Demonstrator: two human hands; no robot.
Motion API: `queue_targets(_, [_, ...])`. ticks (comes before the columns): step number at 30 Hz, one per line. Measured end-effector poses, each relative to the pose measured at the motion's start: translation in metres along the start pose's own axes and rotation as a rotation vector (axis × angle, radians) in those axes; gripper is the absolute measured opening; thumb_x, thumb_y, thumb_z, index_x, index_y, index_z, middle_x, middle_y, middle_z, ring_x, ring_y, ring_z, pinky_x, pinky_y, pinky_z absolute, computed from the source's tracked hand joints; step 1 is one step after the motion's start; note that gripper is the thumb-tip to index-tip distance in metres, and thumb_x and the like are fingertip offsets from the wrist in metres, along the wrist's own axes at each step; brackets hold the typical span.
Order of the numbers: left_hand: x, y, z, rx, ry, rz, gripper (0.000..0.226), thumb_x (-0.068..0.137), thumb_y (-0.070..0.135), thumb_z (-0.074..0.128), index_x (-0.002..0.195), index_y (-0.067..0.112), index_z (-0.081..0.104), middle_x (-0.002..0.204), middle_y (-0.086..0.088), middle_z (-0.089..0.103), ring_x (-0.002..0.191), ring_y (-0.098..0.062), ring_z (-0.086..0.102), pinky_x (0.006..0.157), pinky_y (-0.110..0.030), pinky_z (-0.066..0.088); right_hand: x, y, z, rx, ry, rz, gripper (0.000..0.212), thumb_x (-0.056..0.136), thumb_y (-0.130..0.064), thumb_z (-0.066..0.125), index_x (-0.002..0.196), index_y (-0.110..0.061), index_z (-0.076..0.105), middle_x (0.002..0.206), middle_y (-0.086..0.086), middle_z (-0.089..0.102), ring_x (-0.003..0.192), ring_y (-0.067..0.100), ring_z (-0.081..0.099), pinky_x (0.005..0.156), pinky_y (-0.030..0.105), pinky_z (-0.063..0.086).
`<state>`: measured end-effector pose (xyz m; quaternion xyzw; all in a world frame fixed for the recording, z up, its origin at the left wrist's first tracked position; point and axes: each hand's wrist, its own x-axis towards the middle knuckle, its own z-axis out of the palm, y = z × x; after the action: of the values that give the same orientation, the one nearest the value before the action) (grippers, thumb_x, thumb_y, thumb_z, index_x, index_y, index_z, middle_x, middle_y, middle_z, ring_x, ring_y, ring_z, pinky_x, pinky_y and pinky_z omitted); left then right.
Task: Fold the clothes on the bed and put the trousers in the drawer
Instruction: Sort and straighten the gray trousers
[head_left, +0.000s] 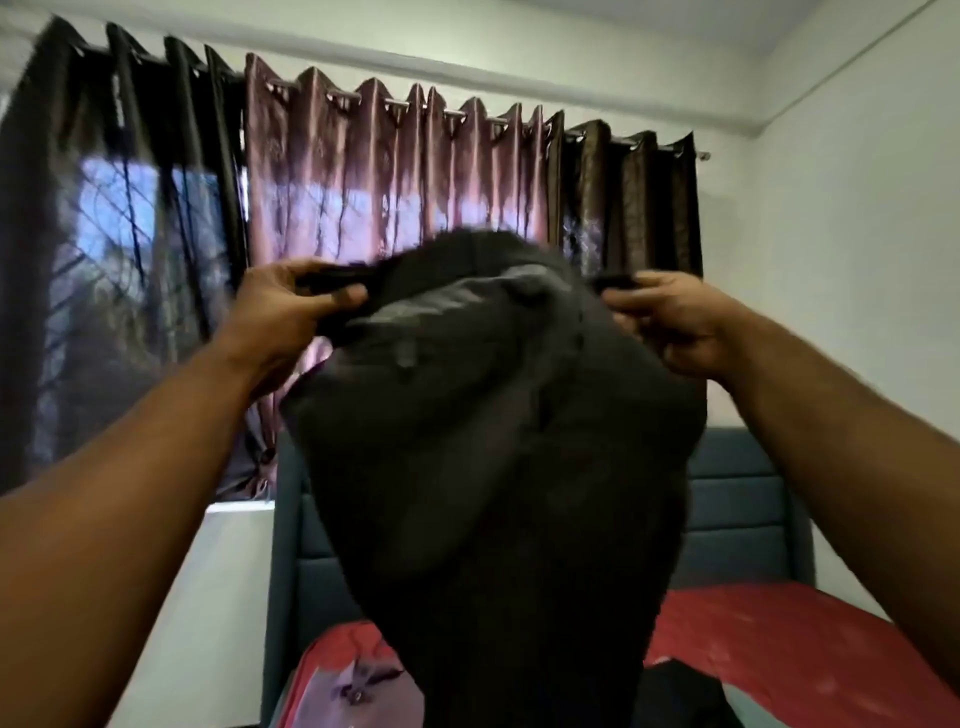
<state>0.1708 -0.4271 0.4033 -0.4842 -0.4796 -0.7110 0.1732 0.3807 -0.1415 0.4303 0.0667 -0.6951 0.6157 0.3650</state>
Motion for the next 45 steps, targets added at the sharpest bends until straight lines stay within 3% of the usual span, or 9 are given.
queue_targets(4, [0.020,-0.016,0.000,0.195,0.136,0.026,0.011,0.081,0.009,0.076,0.089,0.015,0.071,0.068,0.008,0.072,0.057,-0.002,0.064,0.052,-0.018,0.052,0.012,-0.002,-0.009,-0.117,0.138,0.051,0.019,0.090,0.004,0.059,0.104,-0.007,0.061,0.076,0.005,0.066,0.051,0.009,0.066,0.046,0.021,0.053])
queue_targets(11, [0.030,-0.118,-0.006,1.024,-0.578,-0.485,0.036,0.073,0.044,0.082,0.089,0.013,0.074,0.073,-0.005,0.070,0.063,-0.014,0.062,0.057,-0.037,0.057,0.037,0.129,-0.046,-0.321,0.123,0.516,0.032,0.092,0.013,0.048,0.118,-0.005,0.048,0.091,0.018,0.062,0.054,0.028,0.070,0.048,0.042,0.058])
queue_targets(13, [0.039,-0.144,0.012,1.184,-0.529,-0.440,0.034,0.075,0.036,0.082,0.091,0.007,0.073,0.068,-0.008,0.067,0.055,-0.017,0.060,0.050,-0.029,0.052,0.049,0.159,-0.047,-0.330,0.157,0.463,0.027,0.093,0.012,0.048,0.111,-0.007,0.050,0.090,0.018,0.061,0.051,0.025,0.068,0.050,0.040,0.057])
queue_targets(17, [0.075,-0.139,0.055,0.399,0.005,-0.362,0.026,0.095,0.021,0.063,0.110,0.002,0.054,0.083,-0.011,0.064,0.046,-0.023,0.064,0.035,-0.025,0.047,0.099,0.143,-0.053,-0.059,0.355,0.057,0.024,0.095,0.006,0.049,0.115,-0.008,0.052,0.093,0.013,0.063,0.058,0.019,0.067,0.058,0.028,0.057])
queue_targets(25, [0.058,-0.102,0.069,-0.287,0.128,-0.233,0.016,0.089,0.019,0.068,0.100,0.010,0.060,0.084,-0.003,0.074,0.077,-0.027,0.073,0.075,-0.040,0.061,0.083,0.099,-0.060,0.036,0.382,-0.144,0.013,0.091,-0.002,0.061,0.095,-0.014,0.059,0.086,0.006,0.067,0.055,0.015,0.066,0.061,0.031,0.057])
queue_targets(31, [-0.157,-0.161,0.030,-0.338,0.116,-0.608,0.021,0.079,0.032,0.065,0.069,0.019,0.078,0.078,-0.003,0.075,0.067,-0.021,0.073,0.064,-0.032,0.061,-0.082,0.217,-0.052,0.035,0.223,0.354,0.026,0.086,0.006,0.056,0.079,-0.018,0.048,0.066,0.004,0.056,0.043,0.018,0.060,0.051,0.030,0.057])
queue_targets(36, [-0.433,-0.229,-0.006,-0.184,0.044,-1.368,0.038,0.099,0.035,0.048,0.103,0.004,0.070,0.106,-0.018,0.071,0.093,-0.033,0.068,0.079,-0.052,0.058,-0.293,0.398,-0.032,-0.339,-0.069,1.024,0.031,0.075,0.022,0.049,0.076,-0.007,0.058,0.052,0.012,0.052,0.042,0.023,0.052,0.044,0.024,0.047])
queue_targets(40, [-0.563,-0.227,-0.033,-0.052,-0.027,-1.776,0.061,0.093,0.049,0.054,0.060,-0.002,0.063,0.061,-0.019,0.060,0.053,-0.026,0.061,0.056,-0.030,0.055,-0.384,0.462,-0.027,-0.504,-0.482,1.324,0.043,0.074,0.024,0.052,0.056,-0.013,0.066,0.045,0.004,0.057,0.039,0.015,0.055,0.051,0.030,0.048])
queue_targets(45, [-0.580,-0.251,-0.065,0.014,-0.764,-2.117,0.045,0.089,0.054,0.052,0.101,0.015,0.072,0.102,-0.008,0.074,0.072,-0.016,0.066,0.070,-0.031,0.045,-0.367,0.480,-0.016,-0.460,-1.078,1.662,0.019,0.089,0.003,0.053,0.087,-0.013,0.063,0.071,0.004,0.070,0.058,0.022,0.070,0.056,0.031,0.057])
